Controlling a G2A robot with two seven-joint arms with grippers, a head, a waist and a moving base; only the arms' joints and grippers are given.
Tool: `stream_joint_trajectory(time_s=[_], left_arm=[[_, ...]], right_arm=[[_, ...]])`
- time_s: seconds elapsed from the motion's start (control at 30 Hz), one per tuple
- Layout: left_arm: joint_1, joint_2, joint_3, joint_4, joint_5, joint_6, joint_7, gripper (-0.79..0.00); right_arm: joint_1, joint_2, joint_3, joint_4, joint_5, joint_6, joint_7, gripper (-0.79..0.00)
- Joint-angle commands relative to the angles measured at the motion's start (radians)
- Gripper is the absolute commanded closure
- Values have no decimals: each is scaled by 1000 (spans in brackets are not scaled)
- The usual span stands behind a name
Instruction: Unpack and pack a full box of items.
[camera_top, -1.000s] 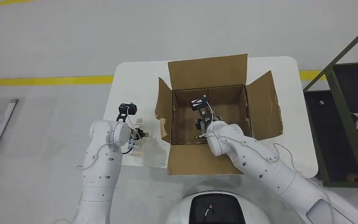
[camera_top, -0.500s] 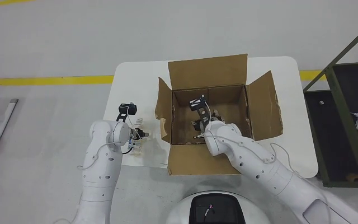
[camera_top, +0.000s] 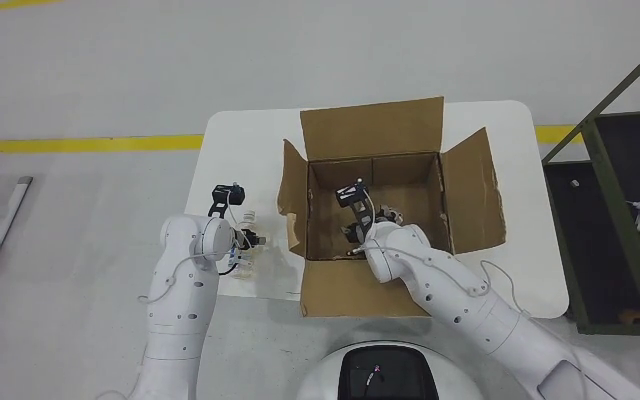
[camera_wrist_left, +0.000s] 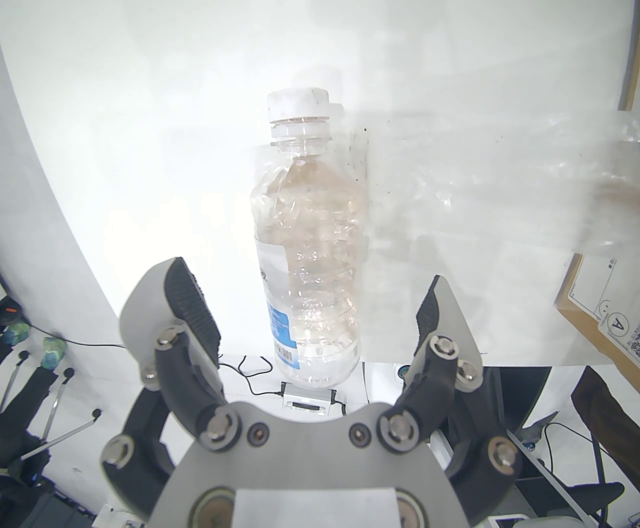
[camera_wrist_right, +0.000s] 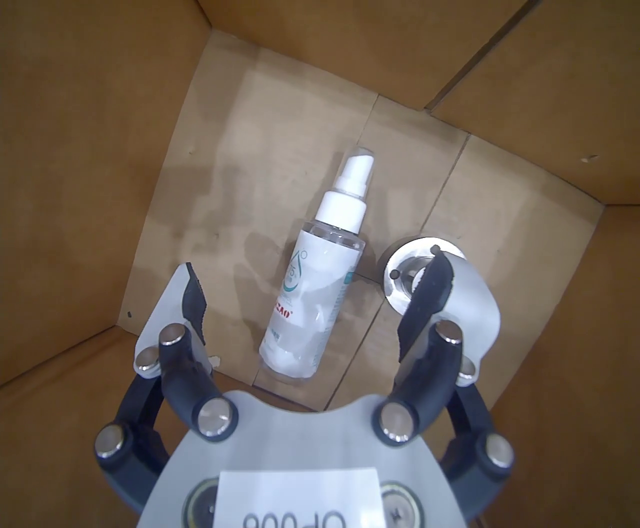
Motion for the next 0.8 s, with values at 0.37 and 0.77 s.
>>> stream_joint_trajectory(time_s=[0.37, 0.77], left_arm=[[0, 0, 0, 0, 0, 0, 0, -785], [0, 0, 0, 0, 0, 0, 0, -785]], right_arm=[[10, -22, 18, 44, -12, -28, 22, -785], [16, -38, 36, 77, -27, -60, 57, -496]])
